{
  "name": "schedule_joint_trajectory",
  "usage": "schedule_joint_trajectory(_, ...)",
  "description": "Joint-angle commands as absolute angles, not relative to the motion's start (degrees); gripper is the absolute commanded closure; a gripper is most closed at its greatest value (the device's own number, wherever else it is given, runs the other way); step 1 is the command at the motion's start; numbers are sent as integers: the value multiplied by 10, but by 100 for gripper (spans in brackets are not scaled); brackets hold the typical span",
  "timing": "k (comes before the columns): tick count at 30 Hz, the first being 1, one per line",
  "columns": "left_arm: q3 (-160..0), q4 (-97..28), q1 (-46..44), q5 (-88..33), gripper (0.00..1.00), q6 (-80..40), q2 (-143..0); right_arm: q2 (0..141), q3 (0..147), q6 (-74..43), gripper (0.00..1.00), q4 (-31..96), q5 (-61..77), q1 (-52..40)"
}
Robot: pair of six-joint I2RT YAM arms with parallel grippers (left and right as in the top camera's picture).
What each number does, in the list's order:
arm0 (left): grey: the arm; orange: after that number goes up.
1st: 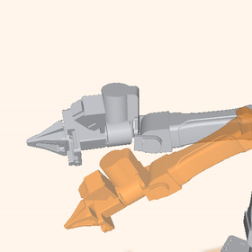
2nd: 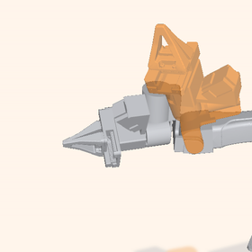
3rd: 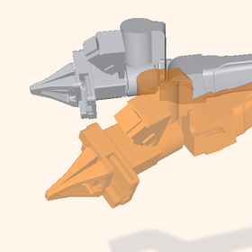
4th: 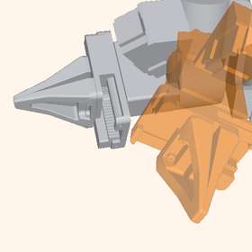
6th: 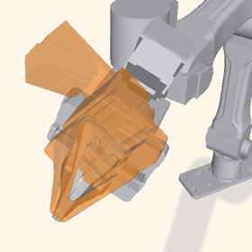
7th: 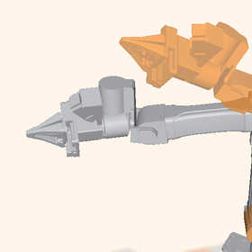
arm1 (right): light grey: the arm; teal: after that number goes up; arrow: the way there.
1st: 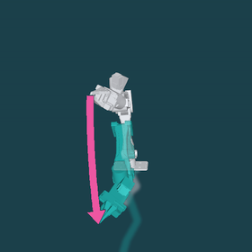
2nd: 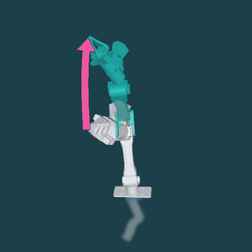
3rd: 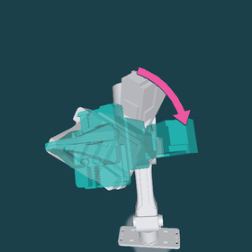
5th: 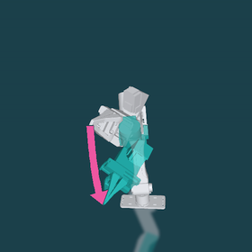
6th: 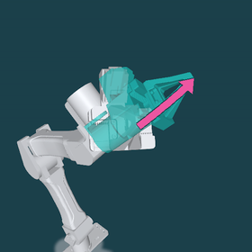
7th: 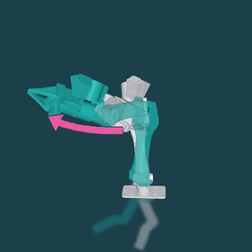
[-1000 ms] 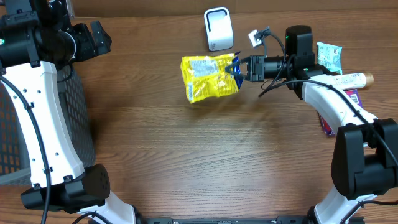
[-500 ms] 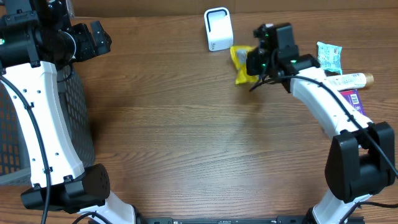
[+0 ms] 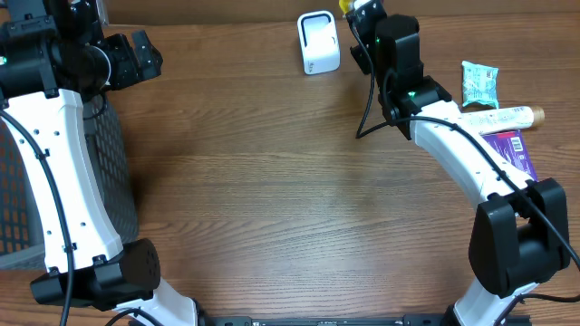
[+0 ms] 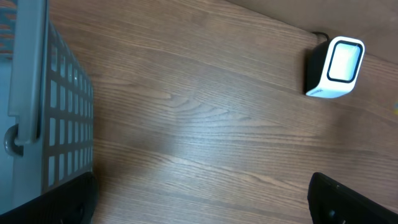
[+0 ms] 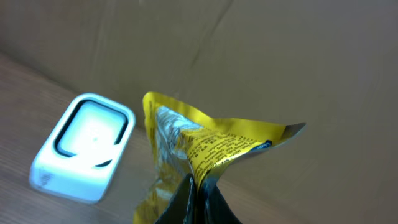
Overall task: Scan the item barcode
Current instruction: 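Hold the yellow packet's barcode over the scanner with the right gripper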
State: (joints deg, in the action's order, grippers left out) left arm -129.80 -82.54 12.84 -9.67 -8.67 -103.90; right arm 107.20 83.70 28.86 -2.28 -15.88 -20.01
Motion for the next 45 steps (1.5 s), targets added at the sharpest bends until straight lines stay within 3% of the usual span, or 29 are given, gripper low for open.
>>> schedule_joint_trajectory(1, -1305, -825, 126, -101, 0, -90, -1038, 1065, 864, 362, 96, -60, -159, -203)
schedule_joint_trajectory(10, -1305, -825, 126, -101, 1, -90, -1038, 1097, 864, 387, 96, -170, -131, -207)
schedule_joint_trajectory(26, -1305, -825, 126, -101, 1, -90, -1038, 1205, 864, 661, 96, -334, -141, -262)
schedule_joint_trajectory(45, -1305, -825, 126, -101, 0, -90, -1038, 1206, 864, 727, 96, -337, -125, -262)
